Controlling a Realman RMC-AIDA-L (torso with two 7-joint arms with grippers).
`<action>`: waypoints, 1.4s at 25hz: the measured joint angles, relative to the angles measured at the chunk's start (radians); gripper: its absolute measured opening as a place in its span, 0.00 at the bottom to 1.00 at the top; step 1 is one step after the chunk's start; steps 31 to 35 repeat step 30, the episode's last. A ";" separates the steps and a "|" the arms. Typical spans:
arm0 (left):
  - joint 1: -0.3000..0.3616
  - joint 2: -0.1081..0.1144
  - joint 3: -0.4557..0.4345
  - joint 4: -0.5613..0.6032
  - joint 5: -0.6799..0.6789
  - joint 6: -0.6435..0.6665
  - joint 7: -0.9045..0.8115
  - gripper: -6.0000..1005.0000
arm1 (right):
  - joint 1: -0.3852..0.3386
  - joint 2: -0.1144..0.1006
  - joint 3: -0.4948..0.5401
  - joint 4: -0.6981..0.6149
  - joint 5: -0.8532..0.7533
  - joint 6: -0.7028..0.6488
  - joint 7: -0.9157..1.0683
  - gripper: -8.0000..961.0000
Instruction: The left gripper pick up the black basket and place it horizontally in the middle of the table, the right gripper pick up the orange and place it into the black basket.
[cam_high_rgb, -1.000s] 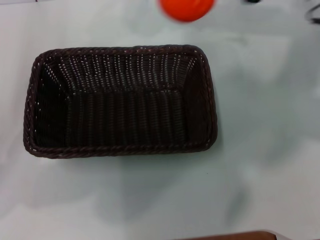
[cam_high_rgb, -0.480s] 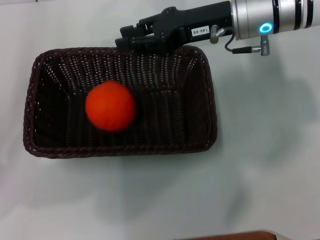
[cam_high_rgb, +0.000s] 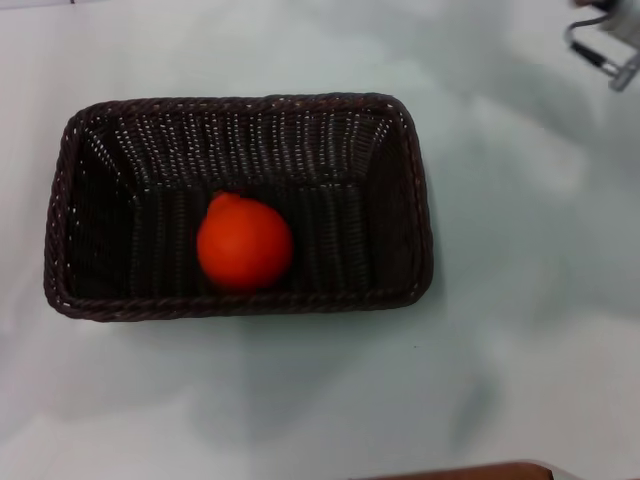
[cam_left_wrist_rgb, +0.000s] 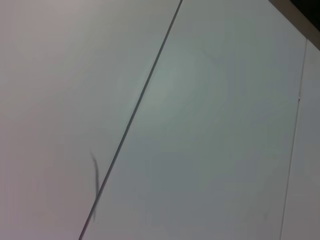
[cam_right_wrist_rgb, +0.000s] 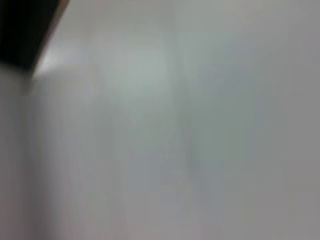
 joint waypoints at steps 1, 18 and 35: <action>0.000 0.000 -0.001 -0.002 -0.001 0.000 0.000 0.60 | -0.013 0.000 0.006 0.052 0.079 -0.001 -0.075 0.74; 0.076 -0.002 -0.003 -0.112 -0.248 0.097 0.303 0.59 | -0.141 0.000 0.183 0.510 0.761 -0.166 -0.781 0.97; 0.091 -0.004 -0.006 -0.132 -0.280 0.106 0.310 0.59 | -0.152 0.000 0.250 0.512 0.764 -0.192 -0.779 0.97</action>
